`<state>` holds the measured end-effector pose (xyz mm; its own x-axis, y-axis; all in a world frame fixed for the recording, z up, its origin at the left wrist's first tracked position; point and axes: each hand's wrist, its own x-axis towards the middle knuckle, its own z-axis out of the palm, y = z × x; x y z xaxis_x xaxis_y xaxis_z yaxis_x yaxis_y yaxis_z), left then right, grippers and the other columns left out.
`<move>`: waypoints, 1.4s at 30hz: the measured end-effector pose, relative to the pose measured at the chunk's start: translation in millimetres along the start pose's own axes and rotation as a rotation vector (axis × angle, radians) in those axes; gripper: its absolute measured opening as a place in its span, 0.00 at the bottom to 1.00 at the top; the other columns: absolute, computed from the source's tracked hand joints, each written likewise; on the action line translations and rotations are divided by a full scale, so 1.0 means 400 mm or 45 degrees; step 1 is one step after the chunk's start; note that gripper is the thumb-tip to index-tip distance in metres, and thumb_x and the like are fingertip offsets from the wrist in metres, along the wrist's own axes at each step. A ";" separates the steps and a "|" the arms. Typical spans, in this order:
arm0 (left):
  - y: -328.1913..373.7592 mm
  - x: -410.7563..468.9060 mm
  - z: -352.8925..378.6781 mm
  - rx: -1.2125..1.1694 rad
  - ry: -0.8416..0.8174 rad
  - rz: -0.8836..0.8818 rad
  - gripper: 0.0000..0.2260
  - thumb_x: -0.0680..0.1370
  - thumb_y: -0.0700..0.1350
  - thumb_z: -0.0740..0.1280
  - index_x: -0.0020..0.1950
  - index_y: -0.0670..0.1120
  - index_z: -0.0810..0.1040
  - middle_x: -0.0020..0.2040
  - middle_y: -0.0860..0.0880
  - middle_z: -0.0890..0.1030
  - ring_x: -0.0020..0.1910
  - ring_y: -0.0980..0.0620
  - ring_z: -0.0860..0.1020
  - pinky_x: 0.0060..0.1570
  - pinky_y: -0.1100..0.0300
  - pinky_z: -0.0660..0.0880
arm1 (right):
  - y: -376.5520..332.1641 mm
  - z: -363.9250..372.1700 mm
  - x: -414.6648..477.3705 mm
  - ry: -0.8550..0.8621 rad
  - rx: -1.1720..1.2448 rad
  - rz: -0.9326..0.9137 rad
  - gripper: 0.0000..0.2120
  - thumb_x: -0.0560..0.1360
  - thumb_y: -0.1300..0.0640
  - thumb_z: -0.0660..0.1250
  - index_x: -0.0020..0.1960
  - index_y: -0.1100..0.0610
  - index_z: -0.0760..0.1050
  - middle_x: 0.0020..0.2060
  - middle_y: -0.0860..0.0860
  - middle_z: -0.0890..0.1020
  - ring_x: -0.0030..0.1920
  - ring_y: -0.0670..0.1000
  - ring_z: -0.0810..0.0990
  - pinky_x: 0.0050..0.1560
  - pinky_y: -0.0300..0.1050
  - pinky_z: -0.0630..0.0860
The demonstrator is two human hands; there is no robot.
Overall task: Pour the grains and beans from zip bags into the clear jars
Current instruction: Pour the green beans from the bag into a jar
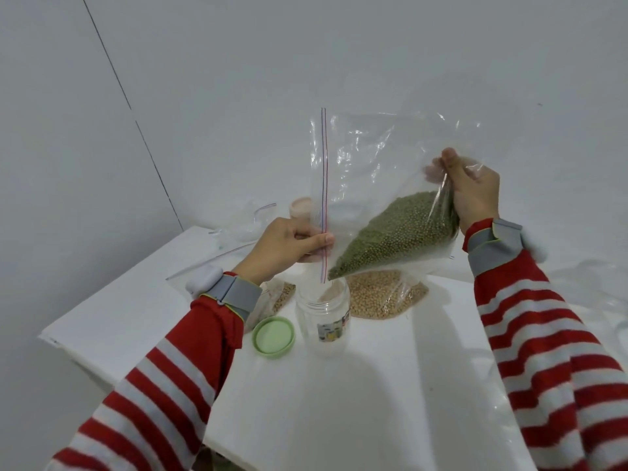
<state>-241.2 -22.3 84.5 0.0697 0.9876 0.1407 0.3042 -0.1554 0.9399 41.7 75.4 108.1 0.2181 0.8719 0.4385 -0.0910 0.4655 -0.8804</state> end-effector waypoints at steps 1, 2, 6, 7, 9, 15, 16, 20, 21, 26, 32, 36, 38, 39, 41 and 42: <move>-0.002 -0.001 -0.002 -0.008 0.003 0.003 0.09 0.75 0.42 0.72 0.51 0.37 0.84 0.43 0.40 0.85 0.46 0.47 0.85 0.52 0.52 0.81 | -0.001 0.003 0.005 -0.003 -0.069 -0.033 0.12 0.77 0.45 0.69 0.42 0.53 0.82 0.36 0.49 0.86 0.44 0.52 0.86 0.48 0.41 0.79; -0.005 -0.002 -0.004 -0.016 0.007 0.006 0.09 0.75 0.42 0.72 0.51 0.37 0.84 0.43 0.40 0.85 0.45 0.47 0.85 0.52 0.52 0.81 | -0.001 0.005 0.010 -0.005 -0.125 -0.054 0.14 0.77 0.44 0.68 0.40 0.52 0.82 0.36 0.49 0.86 0.45 0.53 0.85 0.50 0.43 0.79; -0.012 -0.005 -0.006 -0.054 0.023 0.007 0.10 0.75 0.41 0.72 0.51 0.36 0.84 0.43 0.39 0.85 0.47 0.44 0.84 0.51 0.54 0.82 | 0.001 0.015 0.014 0.064 -0.427 -0.175 0.21 0.79 0.36 0.59 0.37 0.49 0.76 0.33 0.46 0.81 0.39 0.47 0.80 0.49 0.46 0.75; -0.014 -0.005 -0.006 -0.056 0.022 0.006 0.10 0.75 0.41 0.72 0.51 0.35 0.84 0.44 0.39 0.85 0.47 0.44 0.84 0.50 0.54 0.82 | 0.000 0.020 0.014 0.107 -0.541 -0.202 0.23 0.80 0.36 0.56 0.37 0.50 0.74 0.34 0.47 0.79 0.38 0.47 0.78 0.47 0.47 0.74; -0.017 -0.008 -0.006 -0.056 0.016 0.003 0.10 0.75 0.41 0.72 0.51 0.35 0.83 0.44 0.38 0.85 0.47 0.44 0.84 0.50 0.56 0.82 | 0.001 0.028 0.012 0.189 -0.707 -0.220 0.23 0.81 0.37 0.52 0.37 0.50 0.71 0.35 0.50 0.77 0.37 0.49 0.75 0.44 0.47 0.71; -0.029 -0.010 -0.009 -0.067 0.031 0.004 0.09 0.75 0.40 0.72 0.51 0.35 0.84 0.43 0.40 0.85 0.45 0.47 0.85 0.50 0.56 0.82 | -0.008 0.034 0.007 0.187 -0.687 -0.244 0.21 0.81 0.37 0.54 0.43 0.49 0.76 0.34 0.44 0.77 0.39 0.45 0.76 0.42 0.42 0.70; -0.031 -0.011 -0.011 -0.064 0.033 0.009 0.09 0.75 0.41 0.73 0.51 0.36 0.84 0.43 0.39 0.85 0.46 0.44 0.84 0.51 0.55 0.81 | -0.013 0.036 0.006 0.199 -0.701 -0.257 0.20 0.81 0.37 0.54 0.43 0.49 0.76 0.33 0.44 0.77 0.38 0.46 0.77 0.42 0.42 0.70; -0.039 -0.016 -0.012 -0.101 0.053 0.008 0.09 0.75 0.41 0.72 0.52 0.37 0.84 0.45 0.38 0.85 0.50 0.42 0.84 0.52 0.55 0.81 | -0.026 0.056 0.003 0.223 -0.670 -0.329 0.16 0.82 0.40 0.53 0.40 0.43 0.69 0.28 0.44 0.75 0.34 0.48 0.76 0.39 0.42 0.69; -0.041 -0.018 -0.011 -0.108 0.052 0.005 0.09 0.75 0.41 0.72 0.52 0.37 0.84 0.45 0.39 0.85 0.50 0.42 0.84 0.51 0.55 0.81 | -0.026 0.061 0.003 0.222 -0.633 -0.343 0.15 0.82 0.40 0.53 0.39 0.42 0.68 0.27 0.45 0.75 0.33 0.49 0.75 0.38 0.43 0.70; -0.058 -0.028 -0.010 -0.100 0.040 -0.005 0.07 0.75 0.41 0.72 0.50 0.40 0.85 0.45 0.39 0.85 0.47 0.47 0.84 0.49 0.59 0.81 | -0.020 0.081 -0.005 0.166 -0.354 -0.382 0.14 0.82 0.43 0.55 0.39 0.44 0.69 0.31 0.43 0.73 0.32 0.44 0.73 0.38 0.42 0.71; -0.084 -0.036 -0.003 -0.133 0.051 -0.039 0.07 0.74 0.41 0.73 0.51 0.42 0.85 0.45 0.39 0.85 0.47 0.46 0.85 0.50 0.57 0.81 | -0.020 0.092 -0.010 0.106 -0.266 -0.397 0.14 0.83 0.45 0.55 0.40 0.46 0.70 0.30 0.47 0.74 0.29 0.44 0.71 0.34 0.41 0.69; -0.087 -0.036 0.000 -0.147 0.081 -0.034 0.08 0.74 0.38 0.73 0.52 0.39 0.84 0.45 0.38 0.85 0.46 0.48 0.84 0.50 0.57 0.82 | -0.034 0.101 -0.012 0.086 -0.256 -0.428 0.14 0.84 0.48 0.54 0.41 0.48 0.70 0.28 0.47 0.73 0.28 0.45 0.71 0.33 0.41 0.68; -0.083 -0.036 -0.001 -0.143 0.090 -0.026 0.07 0.74 0.37 0.72 0.52 0.39 0.84 0.45 0.38 0.85 0.46 0.48 0.84 0.48 0.60 0.82 | -0.044 0.108 -0.012 0.075 -0.243 -0.444 0.14 0.84 0.50 0.54 0.41 0.49 0.70 0.29 0.47 0.73 0.28 0.44 0.71 0.33 0.39 0.68; -0.081 -0.036 -0.002 -0.143 0.091 -0.023 0.07 0.74 0.37 0.72 0.51 0.40 0.84 0.45 0.37 0.85 0.45 0.49 0.84 0.48 0.61 0.81 | -0.049 0.111 -0.012 0.071 -0.234 -0.450 0.14 0.84 0.50 0.54 0.41 0.49 0.70 0.29 0.47 0.73 0.28 0.43 0.71 0.33 0.38 0.68; -0.076 -0.036 -0.002 -0.145 0.094 -0.016 0.06 0.74 0.36 0.72 0.51 0.40 0.84 0.45 0.37 0.85 0.44 0.50 0.84 0.47 0.62 0.81 | -0.056 0.117 -0.010 0.069 -0.219 -0.454 0.14 0.84 0.50 0.54 0.42 0.50 0.70 0.30 0.48 0.73 0.28 0.43 0.71 0.33 0.37 0.68; -0.075 -0.036 -0.002 -0.143 0.098 -0.013 0.06 0.74 0.36 0.72 0.51 0.40 0.84 0.45 0.38 0.85 0.44 0.50 0.84 0.47 0.61 0.81 | -0.059 0.119 -0.009 0.072 -0.216 -0.455 0.14 0.84 0.50 0.54 0.41 0.50 0.70 0.30 0.48 0.73 0.28 0.42 0.71 0.32 0.37 0.68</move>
<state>-252.2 -31.7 54.6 -0.0072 0.9886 0.1505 0.1963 -0.1462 0.9696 -3.2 68.5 135.7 0.2602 0.6479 0.7159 0.1613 0.7018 -0.6938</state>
